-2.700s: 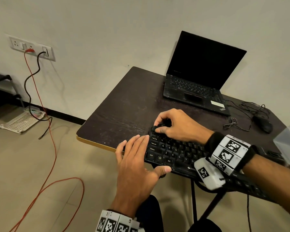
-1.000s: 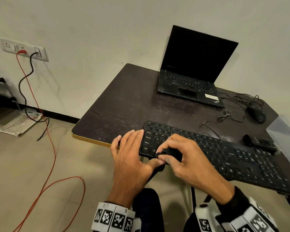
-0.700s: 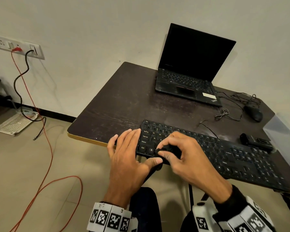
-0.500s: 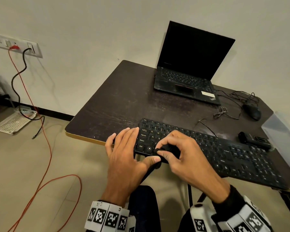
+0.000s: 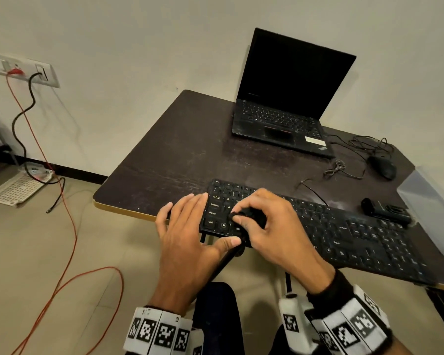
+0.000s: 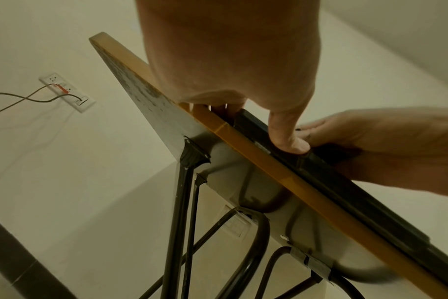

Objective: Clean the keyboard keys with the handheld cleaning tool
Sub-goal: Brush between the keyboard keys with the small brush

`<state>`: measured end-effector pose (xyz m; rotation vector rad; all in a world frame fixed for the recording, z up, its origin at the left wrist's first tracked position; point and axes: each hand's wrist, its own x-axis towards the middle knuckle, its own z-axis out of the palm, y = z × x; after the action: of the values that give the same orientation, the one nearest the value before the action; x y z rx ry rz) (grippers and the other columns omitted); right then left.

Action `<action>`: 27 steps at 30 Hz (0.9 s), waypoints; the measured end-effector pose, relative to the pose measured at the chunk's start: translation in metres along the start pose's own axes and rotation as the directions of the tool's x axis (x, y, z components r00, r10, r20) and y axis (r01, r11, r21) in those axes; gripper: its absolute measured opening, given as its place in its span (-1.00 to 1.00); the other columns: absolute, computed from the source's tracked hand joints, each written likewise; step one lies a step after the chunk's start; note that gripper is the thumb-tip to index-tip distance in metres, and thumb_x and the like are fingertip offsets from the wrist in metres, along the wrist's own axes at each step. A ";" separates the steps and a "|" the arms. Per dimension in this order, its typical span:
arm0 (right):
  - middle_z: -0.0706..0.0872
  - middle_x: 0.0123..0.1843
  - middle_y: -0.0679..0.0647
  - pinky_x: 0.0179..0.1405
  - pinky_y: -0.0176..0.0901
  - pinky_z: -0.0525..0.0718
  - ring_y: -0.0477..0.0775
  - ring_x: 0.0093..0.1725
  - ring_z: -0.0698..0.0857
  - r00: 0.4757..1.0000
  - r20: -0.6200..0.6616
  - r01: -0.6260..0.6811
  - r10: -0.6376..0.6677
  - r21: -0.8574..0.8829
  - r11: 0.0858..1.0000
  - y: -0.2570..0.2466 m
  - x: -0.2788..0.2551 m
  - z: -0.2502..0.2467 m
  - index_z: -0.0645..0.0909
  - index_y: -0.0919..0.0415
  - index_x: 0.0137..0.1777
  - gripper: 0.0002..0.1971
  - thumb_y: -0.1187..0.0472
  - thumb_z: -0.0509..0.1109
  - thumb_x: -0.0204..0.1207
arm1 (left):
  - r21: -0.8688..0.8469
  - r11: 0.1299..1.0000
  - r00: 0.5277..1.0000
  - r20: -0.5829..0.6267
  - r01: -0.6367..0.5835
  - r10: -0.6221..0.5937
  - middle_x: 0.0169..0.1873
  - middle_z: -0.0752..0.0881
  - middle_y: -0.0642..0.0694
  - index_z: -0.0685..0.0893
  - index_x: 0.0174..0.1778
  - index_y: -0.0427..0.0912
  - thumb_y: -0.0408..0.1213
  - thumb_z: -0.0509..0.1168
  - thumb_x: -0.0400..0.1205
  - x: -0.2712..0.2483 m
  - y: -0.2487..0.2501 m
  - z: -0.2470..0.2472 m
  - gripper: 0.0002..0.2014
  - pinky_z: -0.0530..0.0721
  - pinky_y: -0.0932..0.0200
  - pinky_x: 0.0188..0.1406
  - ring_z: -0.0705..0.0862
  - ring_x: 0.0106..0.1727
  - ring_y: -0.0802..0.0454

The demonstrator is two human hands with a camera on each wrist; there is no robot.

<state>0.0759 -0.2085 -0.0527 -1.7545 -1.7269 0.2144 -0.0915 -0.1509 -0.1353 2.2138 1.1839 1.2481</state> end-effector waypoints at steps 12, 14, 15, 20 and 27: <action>0.66 -0.08 -0.23 0.02 -0.45 0.53 -0.15 0.02 0.71 0.998 -0.050 0.038 -0.036 0.052 0.998 -0.007 -0.016 0.012 0.82 -0.04 -0.03 -0.88 0.23 0.56 0.54 | -0.012 1.000 1.000 0.008 0.004 -0.004 0.51 0.67 0.01 0.63 0.58 -0.20 0.56 0.23 0.52 0.001 0.001 -0.001 -0.03 0.15 -0.17 0.75 0.51 0.65 0.03; 0.67 -0.08 -0.22 0.02 -0.47 0.54 -0.17 0.01 0.72 0.986 -0.167 -0.010 0.017 0.040 0.999 0.003 -0.008 0.009 0.83 -0.03 -0.03 -0.84 0.28 0.61 0.54 | -0.018 1.000 1.000 -0.002 0.009 -0.009 0.51 0.66 0.02 0.63 0.58 -0.19 0.57 0.25 0.49 0.002 0.001 -0.001 -0.01 0.14 -0.17 0.76 0.50 0.65 0.04; 0.68 -0.08 -0.22 0.02 -0.48 0.54 -0.19 0.00 0.71 0.978 -0.206 -0.025 0.030 0.027 0.999 0.006 -0.003 0.009 0.84 -0.02 -0.03 -0.83 0.31 0.62 0.54 | -0.014 1.000 1.000 0.003 0.013 -0.013 0.52 0.66 0.02 0.63 0.58 -0.19 0.57 0.26 0.48 0.002 0.001 -0.001 -0.01 0.13 -0.17 0.76 0.49 0.65 0.04; 0.66 -0.07 -0.20 0.00 -0.44 0.56 -0.14 0.03 0.70 0.998 -0.064 0.009 -0.007 0.030 1.000 -0.007 -0.011 0.014 0.84 -0.01 -0.02 -0.84 0.30 0.61 0.56 | -0.016 1.000 1.000 0.011 0.001 -0.001 0.51 0.67 0.02 0.63 0.57 -0.20 0.63 0.11 0.54 0.001 0.000 0.000 0.01 0.16 -0.21 0.76 0.51 0.65 0.03; 0.68 -0.05 -0.18 0.02 -0.35 0.60 -0.22 0.01 0.68 0.997 -0.055 -0.052 0.051 -0.014 0.999 -0.005 0.010 0.009 0.85 -0.04 -0.01 -0.88 0.23 0.61 0.58 | -0.017 1.000 1.000 -0.006 0.000 0.000 0.50 0.66 0.06 0.63 0.57 -0.16 0.59 0.20 0.51 0.001 0.001 0.000 -0.03 0.13 -0.17 0.77 0.48 0.65 0.08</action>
<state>0.0675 -0.1969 -0.0537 -1.8015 -1.6499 0.1742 -0.0907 -0.1506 -0.1340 2.1996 1.1706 1.2611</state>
